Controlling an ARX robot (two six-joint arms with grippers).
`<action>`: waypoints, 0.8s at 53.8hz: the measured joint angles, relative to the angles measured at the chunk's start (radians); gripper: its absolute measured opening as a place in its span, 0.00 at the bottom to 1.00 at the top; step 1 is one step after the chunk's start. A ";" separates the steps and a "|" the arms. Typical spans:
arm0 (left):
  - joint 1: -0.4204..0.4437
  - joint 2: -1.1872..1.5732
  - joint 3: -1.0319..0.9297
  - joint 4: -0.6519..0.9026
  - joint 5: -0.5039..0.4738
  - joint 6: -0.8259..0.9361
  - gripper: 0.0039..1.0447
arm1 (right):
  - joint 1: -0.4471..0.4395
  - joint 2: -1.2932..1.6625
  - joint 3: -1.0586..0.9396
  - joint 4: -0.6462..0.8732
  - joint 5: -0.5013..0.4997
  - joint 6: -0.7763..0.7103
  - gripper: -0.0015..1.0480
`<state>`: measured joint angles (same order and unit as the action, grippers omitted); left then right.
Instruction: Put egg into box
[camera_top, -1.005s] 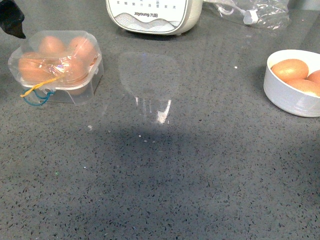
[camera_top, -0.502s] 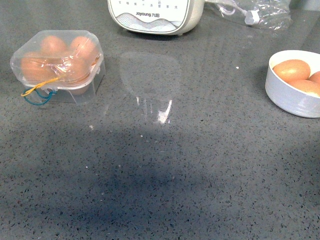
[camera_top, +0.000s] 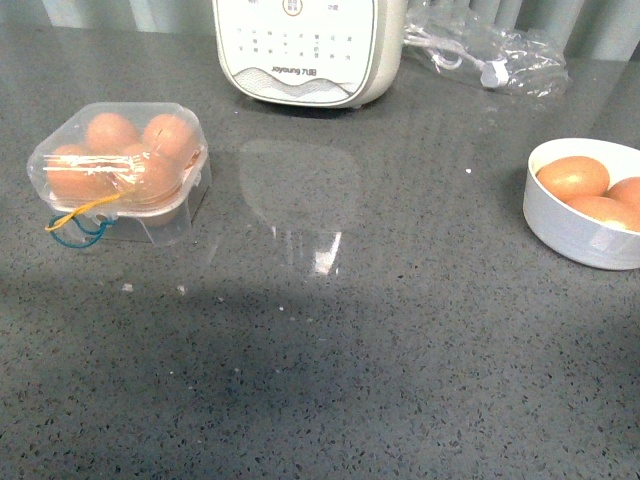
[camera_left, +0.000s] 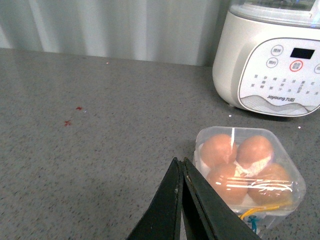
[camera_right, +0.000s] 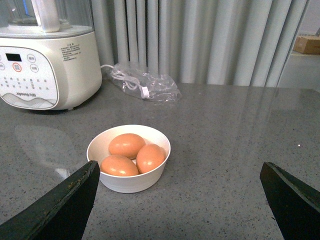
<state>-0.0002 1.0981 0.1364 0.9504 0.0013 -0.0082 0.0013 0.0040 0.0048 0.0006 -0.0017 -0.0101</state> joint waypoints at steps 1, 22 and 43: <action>0.000 -0.002 -0.012 0.021 -0.002 0.000 0.03 | 0.000 0.000 0.000 0.000 0.000 0.000 0.93; 0.000 -0.327 -0.107 -0.212 -0.002 0.000 0.03 | 0.000 0.000 0.000 0.000 0.000 0.000 0.93; 0.000 -0.632 -0.108 -0.486 -0.002 0.000 0.03 | 0.000 0.000 0.000 0.000 0.000 0.000 0.93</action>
<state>-0.0002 0.4664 0.0280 0.4641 -0.0006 -0.0078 0.0013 0.0040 0.0048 0.0006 -0.0017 -0.0101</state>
